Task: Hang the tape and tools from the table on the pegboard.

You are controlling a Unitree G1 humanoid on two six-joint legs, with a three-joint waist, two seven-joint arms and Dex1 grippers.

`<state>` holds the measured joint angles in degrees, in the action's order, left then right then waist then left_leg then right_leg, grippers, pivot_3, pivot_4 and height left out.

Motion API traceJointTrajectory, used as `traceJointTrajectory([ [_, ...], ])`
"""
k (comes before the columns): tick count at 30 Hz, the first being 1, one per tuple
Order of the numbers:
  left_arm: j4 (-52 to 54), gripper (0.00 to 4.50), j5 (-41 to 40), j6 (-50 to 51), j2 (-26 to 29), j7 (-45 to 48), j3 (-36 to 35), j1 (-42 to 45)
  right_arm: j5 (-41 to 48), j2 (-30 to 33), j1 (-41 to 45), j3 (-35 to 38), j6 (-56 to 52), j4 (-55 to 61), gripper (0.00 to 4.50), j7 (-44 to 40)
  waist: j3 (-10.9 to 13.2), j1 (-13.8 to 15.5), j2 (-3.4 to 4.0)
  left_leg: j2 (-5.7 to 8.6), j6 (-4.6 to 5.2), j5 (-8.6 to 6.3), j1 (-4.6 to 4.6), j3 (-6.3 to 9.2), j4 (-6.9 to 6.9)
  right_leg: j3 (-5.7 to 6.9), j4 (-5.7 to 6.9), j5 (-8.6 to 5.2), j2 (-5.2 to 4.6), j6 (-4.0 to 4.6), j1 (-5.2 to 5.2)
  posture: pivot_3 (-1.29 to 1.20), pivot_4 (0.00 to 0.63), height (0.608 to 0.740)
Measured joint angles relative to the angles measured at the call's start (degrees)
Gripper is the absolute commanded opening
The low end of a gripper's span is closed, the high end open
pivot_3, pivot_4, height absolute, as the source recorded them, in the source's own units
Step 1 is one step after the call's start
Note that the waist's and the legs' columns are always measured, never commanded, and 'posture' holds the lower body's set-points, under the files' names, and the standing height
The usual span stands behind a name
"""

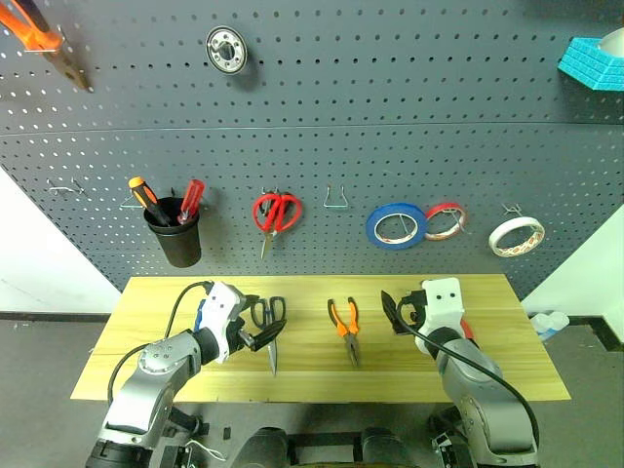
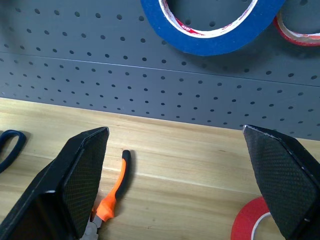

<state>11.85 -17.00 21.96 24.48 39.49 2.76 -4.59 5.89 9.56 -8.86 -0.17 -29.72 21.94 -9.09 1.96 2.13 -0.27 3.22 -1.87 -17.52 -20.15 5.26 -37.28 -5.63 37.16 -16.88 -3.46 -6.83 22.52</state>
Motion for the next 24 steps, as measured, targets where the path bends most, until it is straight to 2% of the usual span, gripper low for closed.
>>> traceJointTrajectory([
  [24, -2.2, 4.47, 0.07, -0.39, -0.26, 0.51, 0.07, 1.46, -0.02, -0.06, 0.42, 0.0, 0.07, -0.91, 4.5, 1.14, 0.0, 0.0, 0.0, 0.0, 0.0, 0.0, 0.02, 0.0, -0.01, 0.0, 0.01, 0.0, 0.0, 0.0, -0.02, 0.04, 0.0, 0.724],
])
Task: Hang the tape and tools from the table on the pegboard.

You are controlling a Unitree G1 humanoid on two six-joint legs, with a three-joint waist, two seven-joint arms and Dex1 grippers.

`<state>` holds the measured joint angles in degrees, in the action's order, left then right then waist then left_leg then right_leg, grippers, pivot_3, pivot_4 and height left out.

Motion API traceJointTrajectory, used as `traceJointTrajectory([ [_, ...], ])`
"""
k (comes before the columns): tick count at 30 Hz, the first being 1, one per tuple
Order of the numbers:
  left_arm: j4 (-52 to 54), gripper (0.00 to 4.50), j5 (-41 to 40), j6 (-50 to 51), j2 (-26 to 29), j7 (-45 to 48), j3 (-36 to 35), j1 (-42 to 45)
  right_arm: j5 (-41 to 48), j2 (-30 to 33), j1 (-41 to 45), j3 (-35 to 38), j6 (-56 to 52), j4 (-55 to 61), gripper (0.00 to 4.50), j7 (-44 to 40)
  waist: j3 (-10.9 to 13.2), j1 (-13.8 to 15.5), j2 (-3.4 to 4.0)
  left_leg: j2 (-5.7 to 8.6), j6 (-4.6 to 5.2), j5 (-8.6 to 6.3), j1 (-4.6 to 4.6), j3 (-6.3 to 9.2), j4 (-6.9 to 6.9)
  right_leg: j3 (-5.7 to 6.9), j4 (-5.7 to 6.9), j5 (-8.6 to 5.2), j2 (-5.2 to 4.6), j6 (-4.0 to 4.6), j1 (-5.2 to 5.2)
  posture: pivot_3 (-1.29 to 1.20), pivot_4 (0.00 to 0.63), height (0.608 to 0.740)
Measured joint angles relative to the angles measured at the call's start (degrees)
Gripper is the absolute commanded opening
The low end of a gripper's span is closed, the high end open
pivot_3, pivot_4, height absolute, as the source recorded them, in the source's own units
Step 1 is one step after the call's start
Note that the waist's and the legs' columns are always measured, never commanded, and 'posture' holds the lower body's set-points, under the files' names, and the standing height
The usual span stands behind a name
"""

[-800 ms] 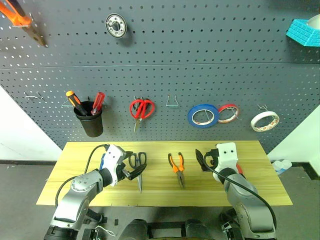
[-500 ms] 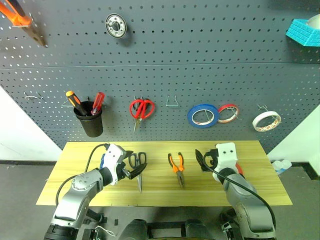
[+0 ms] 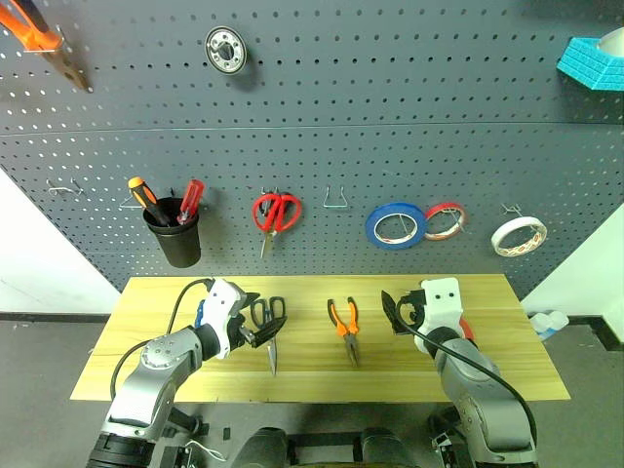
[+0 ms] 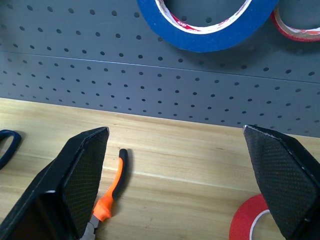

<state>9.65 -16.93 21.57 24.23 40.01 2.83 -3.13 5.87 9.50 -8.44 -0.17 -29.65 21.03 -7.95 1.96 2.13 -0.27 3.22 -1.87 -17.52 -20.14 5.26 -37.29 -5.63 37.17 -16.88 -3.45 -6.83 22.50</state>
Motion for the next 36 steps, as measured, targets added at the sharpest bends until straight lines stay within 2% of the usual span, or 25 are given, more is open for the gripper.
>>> traceJointTrajectory([
  [13, -3.33, 4.47, 2.23, -0.99, 0.84, 2.78, 3.16, 2.05, -1.24, 0.09, 1.03, 0.0, -2.0, -2.89, 4.5, 2.22, -0.01, -0.09, 0.01, 0.01, 0.0, 0.0, 0.02, -0.01, -0.01, 0.0, 0.01, 0.0, 0.0, 0.01, -0.02, 0.03, 0.0, 0.724],
  [22, -7.14, 4.47, 4.46, -2.49, 1.51, 5.03, 5.79, 5.31, -3.36, 0.69, 5.04, 0.89, -4.55, -8.08, 4.5, 4.24, 0.27, -0.58, -0.06, 0.01, 0.0, 0.0, 0.04, 0.0, -0.02, 0.0, 0.02, 0.01, 0.01, 0.02, -0.04, 0.02, 0.066, 0.724],
  [29, -7.1, 4.47, 5.19, -2.32, 2.25, 7.23, 7.88, 6.18, -3.46, 1.35, 8.58, 1.34, -5.02, -14.01, 4.5, 3.72, 2.49, -2.26, -0.19, 0.0, 0.01, 0.0, 0.08, 0.04, 0.02, 0.0, 0.05, 0.01, 0.0, 0.02, -0.06, 0.03, 0.124, 0.724],
  [36, -6.01, 4.47, 5.61, -2.33, 2.71, 8.63, 9.85, 6.26, -3.37, 2.49, 9.54, 1.82, -4.89, -18.5, 4.5, 2.06, 4.16, -3.0, -0.21, 0.02, 0.03, -0.01, -0.17, 0.08, 0.06, 0.04, 0.06, 0.02, -0.1, 0.0, 0.18, 0.03, 0.142, 0.724],
])
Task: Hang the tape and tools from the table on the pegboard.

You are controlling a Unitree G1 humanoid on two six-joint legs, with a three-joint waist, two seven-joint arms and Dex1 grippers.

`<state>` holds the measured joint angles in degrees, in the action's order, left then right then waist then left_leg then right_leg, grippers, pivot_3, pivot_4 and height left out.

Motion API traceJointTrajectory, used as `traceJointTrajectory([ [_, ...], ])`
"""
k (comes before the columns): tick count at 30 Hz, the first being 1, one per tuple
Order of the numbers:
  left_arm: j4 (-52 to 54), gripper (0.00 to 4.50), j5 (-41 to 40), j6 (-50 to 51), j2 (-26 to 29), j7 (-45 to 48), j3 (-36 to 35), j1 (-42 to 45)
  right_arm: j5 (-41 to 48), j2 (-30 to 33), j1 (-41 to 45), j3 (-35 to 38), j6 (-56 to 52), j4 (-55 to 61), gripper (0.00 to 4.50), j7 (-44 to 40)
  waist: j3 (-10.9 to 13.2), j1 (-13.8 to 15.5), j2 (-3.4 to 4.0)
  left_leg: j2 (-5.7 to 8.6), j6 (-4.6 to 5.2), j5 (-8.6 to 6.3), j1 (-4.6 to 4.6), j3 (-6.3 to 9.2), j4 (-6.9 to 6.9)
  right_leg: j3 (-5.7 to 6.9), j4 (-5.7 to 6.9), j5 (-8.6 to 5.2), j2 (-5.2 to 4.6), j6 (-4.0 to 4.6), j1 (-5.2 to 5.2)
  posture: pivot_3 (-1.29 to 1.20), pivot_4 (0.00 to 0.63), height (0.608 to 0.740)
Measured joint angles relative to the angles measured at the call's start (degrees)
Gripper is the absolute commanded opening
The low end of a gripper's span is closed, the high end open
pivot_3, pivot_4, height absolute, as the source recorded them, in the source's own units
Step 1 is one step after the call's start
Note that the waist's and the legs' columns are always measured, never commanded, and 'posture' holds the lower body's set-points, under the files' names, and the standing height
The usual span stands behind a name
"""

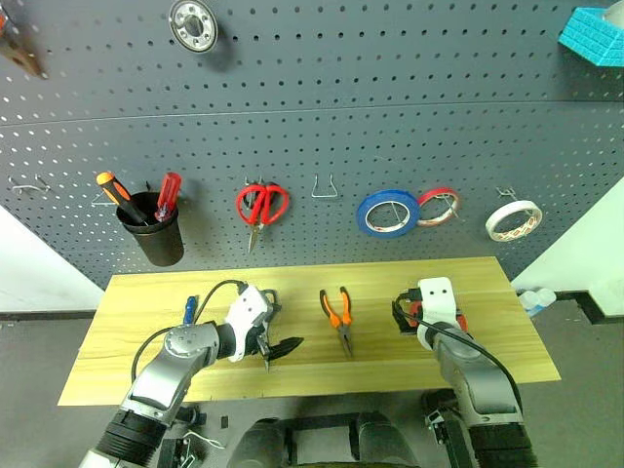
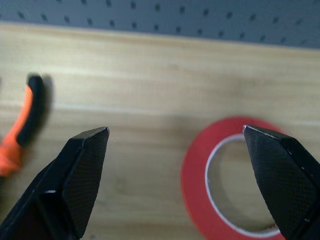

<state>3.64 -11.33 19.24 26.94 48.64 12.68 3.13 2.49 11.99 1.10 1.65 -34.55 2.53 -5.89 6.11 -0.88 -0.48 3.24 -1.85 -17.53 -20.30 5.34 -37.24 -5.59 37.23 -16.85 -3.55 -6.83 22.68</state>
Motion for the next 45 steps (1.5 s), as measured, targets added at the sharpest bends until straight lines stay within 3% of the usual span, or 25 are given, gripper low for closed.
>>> traceJointTrajectory([
  [23, 3.65, 4.47, -1.34, 0.52, 1.66, 2.09, -0.53, -0.1, 1.14, 0.82, 8.07, 4.92, 5.32, -17.5, 4.5, -1.12, 1.91, 0.02, -0.1, 0.0, 0.0, 0.0, -0.08, 0.06, 0.07, 0.06, -0.03, 0.0, -0.03, 0.0, 0.06, 0.06, 0.155, 0.724],
  [45, 6.11, 4.47, -1.94, 2.09, 2.56, 1.57, -1.1, -0.83, 2.17, 0.66, 8.38, 5.41, 0.2, -18.45, 4.5, -2.99, 2.88, -0.03, -0.14, 0.0, 0.0, 0.0, -0.11, 0.08, 0.12, 0.07, -0.07, 0.0, -0.07, 0.0, 0.09, 0.07, 0.173, 0.724],
])
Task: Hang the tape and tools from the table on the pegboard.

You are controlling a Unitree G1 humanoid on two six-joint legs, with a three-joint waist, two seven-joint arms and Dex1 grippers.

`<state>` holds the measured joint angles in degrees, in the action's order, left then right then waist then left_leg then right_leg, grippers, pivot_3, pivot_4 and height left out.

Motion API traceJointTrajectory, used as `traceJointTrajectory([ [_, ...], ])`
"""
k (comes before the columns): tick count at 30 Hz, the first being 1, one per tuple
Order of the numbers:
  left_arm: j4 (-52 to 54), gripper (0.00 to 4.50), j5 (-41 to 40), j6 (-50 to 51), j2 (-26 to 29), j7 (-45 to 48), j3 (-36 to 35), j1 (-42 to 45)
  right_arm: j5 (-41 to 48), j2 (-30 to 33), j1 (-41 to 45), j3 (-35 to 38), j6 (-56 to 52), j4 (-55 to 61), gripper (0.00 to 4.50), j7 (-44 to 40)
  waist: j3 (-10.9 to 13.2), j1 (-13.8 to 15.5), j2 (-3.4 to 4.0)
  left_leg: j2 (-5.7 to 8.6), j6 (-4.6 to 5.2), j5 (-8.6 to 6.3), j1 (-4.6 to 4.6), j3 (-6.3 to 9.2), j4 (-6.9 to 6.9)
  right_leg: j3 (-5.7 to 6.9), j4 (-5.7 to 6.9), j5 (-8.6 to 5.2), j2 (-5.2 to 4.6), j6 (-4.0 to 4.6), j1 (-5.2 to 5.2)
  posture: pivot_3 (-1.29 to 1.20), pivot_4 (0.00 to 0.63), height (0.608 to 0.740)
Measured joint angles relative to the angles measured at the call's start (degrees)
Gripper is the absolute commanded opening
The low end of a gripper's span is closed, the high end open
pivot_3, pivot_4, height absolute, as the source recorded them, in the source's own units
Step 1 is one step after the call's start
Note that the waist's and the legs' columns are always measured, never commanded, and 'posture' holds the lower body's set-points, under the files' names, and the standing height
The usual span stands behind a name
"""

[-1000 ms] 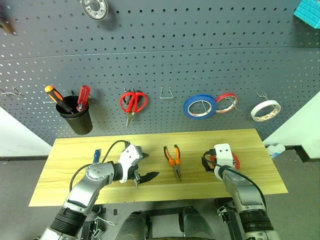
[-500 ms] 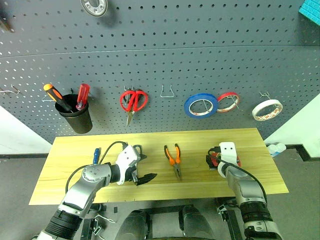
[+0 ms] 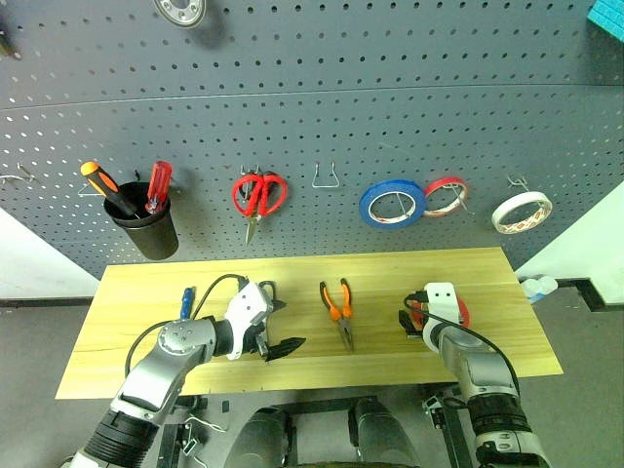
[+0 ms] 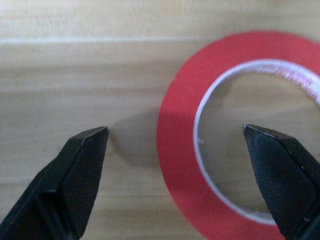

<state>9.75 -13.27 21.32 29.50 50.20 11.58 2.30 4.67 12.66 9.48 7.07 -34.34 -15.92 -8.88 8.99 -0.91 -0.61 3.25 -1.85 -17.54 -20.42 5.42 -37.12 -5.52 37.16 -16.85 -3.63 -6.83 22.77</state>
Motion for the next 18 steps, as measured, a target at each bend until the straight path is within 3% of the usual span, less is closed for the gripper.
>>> traceJointTrajectory([
  [9, 2.47, 4.47, -1.16, 2.2, 0.02, -1.51, -1.14, -1.9, 0.24, -0.01, -0.17, 0.01, -1.49, 0.95, 4.5, -0.55, 0.15, 0.02, -0.15, 0.0, 0.0, 0.0, -0.03, 0.08, 0.02, 0.06, -0.06, 0.0, -0.04, 0.0, -0.01, 0.04, 0.171, 0.724],
  [12, 2.59, 4.5, -1.23, 2.29, 0.03, -1.78, -1.16, -2.17, 0.22, 0.0, -0.49, 0.0, -1.49, 1.14, 3.97, -0.66, 0.15, 0.0, -0.16, 0.0, 0.0, 0.0, -0.04, 0.09, 0.02, 0.07, -0.07, 0.0, -0.05, 0.0, -0.01, 0.05, 0.171, 0.724],
  [18, 2.59, 4.5, -1.3, 2.3, 0.04, -1.82, -1.17, -2.18, 0.27, -0.17, -0.61, -0.02, -1.37, 1.29, 2.0, -0.97, 0.17, -0.08, -0.19, 0.0, 0.0, 0.0, -0.04, 0.09, 0.02, 0.07, -0.08, 0.0, -0.04, 0.0, -0.02, 0.04, 0.167, 0.724],
])
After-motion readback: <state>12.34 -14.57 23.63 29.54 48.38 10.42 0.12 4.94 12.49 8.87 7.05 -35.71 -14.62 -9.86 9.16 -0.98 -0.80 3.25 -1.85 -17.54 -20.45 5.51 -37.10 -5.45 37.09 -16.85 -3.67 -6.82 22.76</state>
